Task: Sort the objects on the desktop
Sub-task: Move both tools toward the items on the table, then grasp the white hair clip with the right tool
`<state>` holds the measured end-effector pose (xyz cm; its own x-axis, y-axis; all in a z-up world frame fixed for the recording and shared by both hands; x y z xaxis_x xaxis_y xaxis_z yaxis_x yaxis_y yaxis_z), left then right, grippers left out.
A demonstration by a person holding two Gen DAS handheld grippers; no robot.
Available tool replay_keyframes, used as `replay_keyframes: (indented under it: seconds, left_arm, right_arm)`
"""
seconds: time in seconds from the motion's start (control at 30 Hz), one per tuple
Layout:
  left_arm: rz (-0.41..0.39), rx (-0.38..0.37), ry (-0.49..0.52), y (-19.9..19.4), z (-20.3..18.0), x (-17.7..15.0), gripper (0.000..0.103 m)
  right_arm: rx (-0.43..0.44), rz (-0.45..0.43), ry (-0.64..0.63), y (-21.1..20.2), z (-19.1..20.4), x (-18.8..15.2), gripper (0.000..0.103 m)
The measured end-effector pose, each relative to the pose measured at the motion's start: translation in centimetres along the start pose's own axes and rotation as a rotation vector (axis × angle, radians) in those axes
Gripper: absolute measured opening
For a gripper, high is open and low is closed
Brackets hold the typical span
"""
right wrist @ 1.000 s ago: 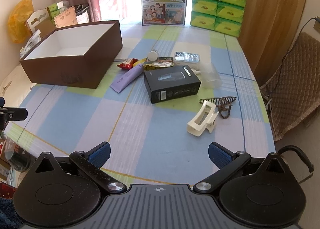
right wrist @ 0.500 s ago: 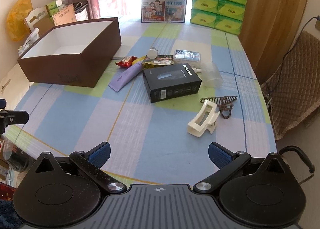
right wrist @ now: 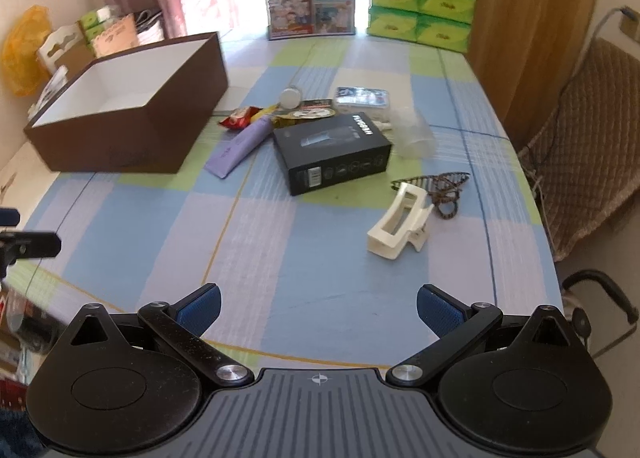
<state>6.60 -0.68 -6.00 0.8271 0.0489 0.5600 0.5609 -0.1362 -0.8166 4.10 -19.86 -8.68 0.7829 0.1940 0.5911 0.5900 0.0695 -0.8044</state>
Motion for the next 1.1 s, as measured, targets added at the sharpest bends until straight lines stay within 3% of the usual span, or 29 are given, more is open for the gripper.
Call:
replay_keyframes:
  seconds: [0.5, 1.1]
  left_arm:
    - [0.005, -0.061, 0.074, 3.8, -3.6, 1.9, 0.102]
    - [-0.046, -0.140, 0.166, 11.0, -8.2, 5.8, 0.101]
  right_arm:
    - [-0.040, -0.006, 0.054, 1.6, -3.0, 0.1, 0.101]
    - [-0.068, -0.024, 0.112, 6.8, -7.4, 1.5, 0.101]
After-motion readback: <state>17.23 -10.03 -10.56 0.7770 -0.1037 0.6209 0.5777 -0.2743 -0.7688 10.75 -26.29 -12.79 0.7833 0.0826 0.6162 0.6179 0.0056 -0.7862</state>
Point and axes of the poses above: each gripper's, at about its wrist camera, not at the fingertips, and y roughly the way its jaws point, z to its left, x to its top, the point moved 3 cm from there along y, roughly the way its jaws point, and after that the axes turned 11 degrees about -y, right-handed, at the moved point
